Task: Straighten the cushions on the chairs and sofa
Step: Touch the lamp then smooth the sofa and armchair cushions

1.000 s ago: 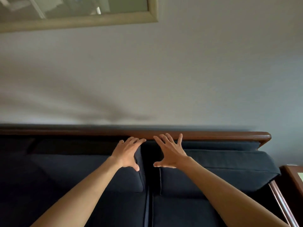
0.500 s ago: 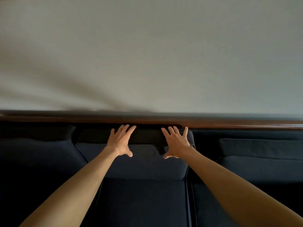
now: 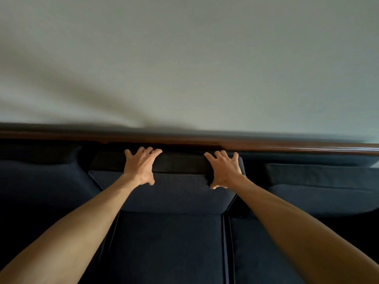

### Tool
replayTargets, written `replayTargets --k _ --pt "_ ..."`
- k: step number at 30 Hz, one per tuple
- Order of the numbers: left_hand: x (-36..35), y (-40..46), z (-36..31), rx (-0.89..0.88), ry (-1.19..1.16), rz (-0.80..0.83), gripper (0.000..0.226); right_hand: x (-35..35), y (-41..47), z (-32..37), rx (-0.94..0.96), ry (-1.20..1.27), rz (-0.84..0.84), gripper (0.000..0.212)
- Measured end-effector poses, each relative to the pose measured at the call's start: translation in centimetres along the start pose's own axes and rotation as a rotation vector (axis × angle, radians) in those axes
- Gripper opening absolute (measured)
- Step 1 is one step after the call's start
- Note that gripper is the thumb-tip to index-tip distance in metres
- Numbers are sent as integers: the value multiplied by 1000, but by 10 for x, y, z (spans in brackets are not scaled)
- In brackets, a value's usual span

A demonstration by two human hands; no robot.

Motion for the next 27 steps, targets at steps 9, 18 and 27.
replayTargets --k 9,18,27 --pt "-1 -2 -10 -9 -34 33 123 -4 -7 -9 -11 -22 20 131" --pt "-6 -16 4 -49 -180 45 115 9 -17 8 -35 4 88 129" --pt "19 -49 105 -93 -303 -43 84 104 -5 148 102 157 -13 82"
Point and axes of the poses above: each hand's wrist, its own y-axis towards the middle knuckle, its own x-axis out of the back of the hand, z = x × y, the point moved 6 cm from there along y, towards the middle knuckle, and after that the axes turned 10 degrees about z, right-handed, at the moved point
